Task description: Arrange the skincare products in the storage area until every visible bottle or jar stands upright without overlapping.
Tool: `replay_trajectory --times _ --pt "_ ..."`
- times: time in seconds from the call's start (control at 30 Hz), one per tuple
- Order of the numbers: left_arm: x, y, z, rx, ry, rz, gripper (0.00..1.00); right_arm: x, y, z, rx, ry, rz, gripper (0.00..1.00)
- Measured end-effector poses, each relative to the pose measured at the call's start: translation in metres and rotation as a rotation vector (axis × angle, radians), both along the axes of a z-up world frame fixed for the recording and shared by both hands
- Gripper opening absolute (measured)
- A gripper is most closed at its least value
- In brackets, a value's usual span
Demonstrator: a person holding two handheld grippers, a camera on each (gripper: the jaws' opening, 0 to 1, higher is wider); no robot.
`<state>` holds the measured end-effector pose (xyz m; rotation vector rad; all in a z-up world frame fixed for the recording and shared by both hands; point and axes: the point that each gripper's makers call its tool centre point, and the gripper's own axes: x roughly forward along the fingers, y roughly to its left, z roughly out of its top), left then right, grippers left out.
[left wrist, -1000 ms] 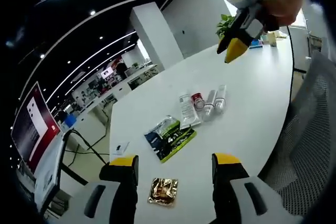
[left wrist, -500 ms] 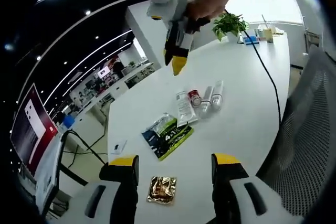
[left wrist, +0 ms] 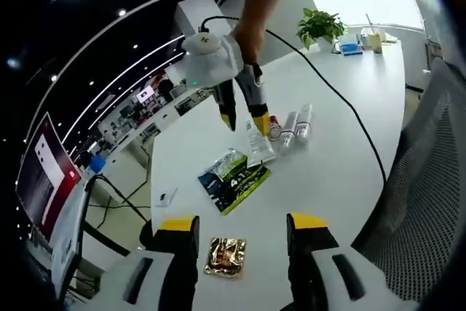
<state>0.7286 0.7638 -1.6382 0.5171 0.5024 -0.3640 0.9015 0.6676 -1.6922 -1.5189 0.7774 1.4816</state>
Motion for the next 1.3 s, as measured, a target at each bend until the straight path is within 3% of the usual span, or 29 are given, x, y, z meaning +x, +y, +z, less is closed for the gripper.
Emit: replay_trajectory --times 0.17,0.37,0.43,0.5,0.63,0.83,1.13,1.3 --pt "0.001 0.001 0.000 -0.002 0.000 0.007 0.50 -0.004 -0.004 -0.020 -0.125 0.007 0.148 0.42" --pt "0.001 -0.001 -0.001 -0.003 0.001 -0.005 0.50 -0.005 0.010 -0.033 -0.174 -0.008 0.186 0.41" --pt "0.001 -0.001 0.000 -0.003 -0.001 -0.005 0.50 -0.010 0.010 -0.037 -0.207 0.020 0.222 0.45" --pt "0.001 0.002 0.001 -0.003 -0.007 0.009 0.50 -0.003 0.012 -0.040 -0.234 -0.006 0.261 0.43" --pt "0.002 0.005 0.001 -0.003 -0.007 0.024 0.50 0.001 0.007 -0.048 -0.287 -0.013 0.218 0.43" --pt "0.001 0.003 0.003 -0.003 -0.015 0.015 0.50 0.001 0.008 -0.046 -0.282 -0.008 0.229 0.46" --pt "0.000 0.003 0.003 0.001 -0.012 0.013 0.50 0.003 0.009 -0.046 -0.287 -0.007 0.174 0.50" --pt "0.001 0.004 0.005 0.010 -0.024 0.013 0.50 -0.006 0.001 -0.043 -0.260 0.005 0.151 0.39"
